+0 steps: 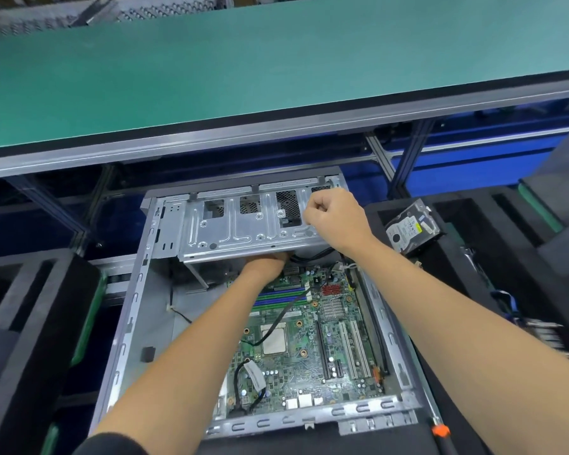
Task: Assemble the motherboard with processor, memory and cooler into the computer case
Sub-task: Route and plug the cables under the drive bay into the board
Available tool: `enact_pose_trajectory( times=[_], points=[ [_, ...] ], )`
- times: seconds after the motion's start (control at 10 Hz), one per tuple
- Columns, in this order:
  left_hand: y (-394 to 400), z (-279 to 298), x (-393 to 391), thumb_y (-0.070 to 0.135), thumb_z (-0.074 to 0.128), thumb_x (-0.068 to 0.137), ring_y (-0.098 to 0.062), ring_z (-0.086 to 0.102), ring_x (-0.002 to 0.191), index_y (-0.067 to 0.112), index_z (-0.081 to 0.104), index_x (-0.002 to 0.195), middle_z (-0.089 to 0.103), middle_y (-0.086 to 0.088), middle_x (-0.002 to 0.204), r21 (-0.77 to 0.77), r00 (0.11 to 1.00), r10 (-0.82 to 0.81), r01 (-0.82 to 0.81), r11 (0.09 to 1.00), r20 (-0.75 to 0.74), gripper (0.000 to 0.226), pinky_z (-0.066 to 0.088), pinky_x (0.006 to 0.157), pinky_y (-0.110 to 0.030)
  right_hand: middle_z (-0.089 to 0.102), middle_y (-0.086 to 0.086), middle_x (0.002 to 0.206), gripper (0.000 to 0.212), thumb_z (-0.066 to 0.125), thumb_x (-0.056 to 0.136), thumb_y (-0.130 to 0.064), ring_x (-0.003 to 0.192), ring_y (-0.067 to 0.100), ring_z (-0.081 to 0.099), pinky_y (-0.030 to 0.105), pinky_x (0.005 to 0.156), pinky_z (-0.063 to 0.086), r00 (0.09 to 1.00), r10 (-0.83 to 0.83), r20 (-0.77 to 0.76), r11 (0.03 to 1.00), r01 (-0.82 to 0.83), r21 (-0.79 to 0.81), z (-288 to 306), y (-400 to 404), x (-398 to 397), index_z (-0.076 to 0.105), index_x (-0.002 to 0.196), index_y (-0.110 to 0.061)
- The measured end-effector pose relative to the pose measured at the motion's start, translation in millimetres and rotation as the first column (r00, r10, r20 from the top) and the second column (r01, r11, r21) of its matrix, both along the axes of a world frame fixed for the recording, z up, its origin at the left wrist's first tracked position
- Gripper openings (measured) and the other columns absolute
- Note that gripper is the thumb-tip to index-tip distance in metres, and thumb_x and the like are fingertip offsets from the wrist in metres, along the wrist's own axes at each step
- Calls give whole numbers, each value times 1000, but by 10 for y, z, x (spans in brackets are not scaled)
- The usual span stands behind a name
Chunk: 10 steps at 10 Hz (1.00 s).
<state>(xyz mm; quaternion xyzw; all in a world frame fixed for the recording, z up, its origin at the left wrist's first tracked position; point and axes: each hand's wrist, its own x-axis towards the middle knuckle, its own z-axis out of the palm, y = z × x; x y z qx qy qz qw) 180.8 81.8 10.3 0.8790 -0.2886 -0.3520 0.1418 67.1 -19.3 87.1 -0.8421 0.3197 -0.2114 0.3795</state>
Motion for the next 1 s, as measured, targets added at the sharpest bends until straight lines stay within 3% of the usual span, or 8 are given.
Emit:
enact_pose_trajectory(
  times=[0.1, 0.2, 0.3, 0.5, 0.6, 0.7, 0.9, 1.0],
  points=[
    [-118, -111, -71, 41, 40, 99, -26, 53, 112, 16, 52, 129, 53, -11, 134, -50, 994, -31, 36, 998, 101, 41, 39, 96, -34, 54, 4, 58, 20, 58, 80, -18, 56, 14, 43, 30, 59, 42, 1000, 6, -12, 1000, -6, -12, -14, 9, 8, 58, 67, -3],
    [-220, -197, -113, 36, 46, 98, -18, 49, 80, 22, 54, 100, 63, -4, 105, -153, 988, 5, 19, 988, 153, 16, 39, 74, -29, 56, 9, 61, 22, 55, 77, -23, 56, 14, 42, 31, 59, 42, 1000, 12, -9, 1000, -12, -6, -21, -6, 10, 57, 67, -3],
    [-254, -218, -100, 34, 44, 98, -15, 47, 77, 25, 46, 89, 59, -3, 98, -153, 989, 22, 1, 988, 147, 13, 38, 74, -29, 58, 12, 64, 24, 52, 73, -27, 56, 15, 41, 29, 57, 38, 1000, 16, 0, 1000, -16, -4, -25, -19, 11, 56, 66, -4],
    [-163, -131, -66, 29, 39, 101, -25, 54, 110, 17, 53, 121, 59, -7, 123, -112, 987, -134, 143, 983, 84, 27, 42, 99, -36, 57, 11, 63, 20, 55, 77, -21, 56, 14, 42, 28, 57, 38, 1000, 25, 6, 1000, -25, -14, -47, -23, 14, 56, 65, -5],
    [26, -59, 33, 27, 33, 102, -28, 51, 120, 15, 51, 130, 53, -11, 134, 35, 977, -158, 155, 987, 140, 35, 40, 103, -39, 53, 8, 59, 19, 57, 78, -19, 56, 14, 42, 29, 58, 39, 999, 31, 13, 999, -30, -19, -59, -33, 25, 54, 63, -6],
    [282, -27, 227, 21, 36, 100, -29, 47, 124, 17, 46, 133, 48, -9, 139, 200, 920, -191, 128, 972, 341, 35, 40, 103, -40, 49, -1, 55, 20, 58, 79, -17, 54, 14, 42, 28, 57, 38, 1000, 24, 20, 999, -24, -21, -71, -40, 29, 55, 62, -7],
    [514, 84, 361, 25, 30, 101, -33, 45, 127, 6, 48, 134, 48, -16, 139, 321, 962, -120, 36, 946, 244, 42, 39, 98, -36, 44, -6, 51, 21, 59, 78, -16, 53, 13, 40, 29, 57, 37, 999, 32, 22, 999, -31, -43, -87, -43, 33, 52, 61, -6],
    [560, 193, 381, 20, 32, 101, -28, 59, 98, 4, 55, 119, 58, -13, 125, 684, 694, -672, 359, 634, 258, 33, 42, 72, -31, 43, -6, 51, 21, 58, 77, -19, 53, 13, 39, 28, 57, 37, 999, 36, 13, 998, -35, -49, -79, -42, 38, 53, 63, -5]
  ],
)
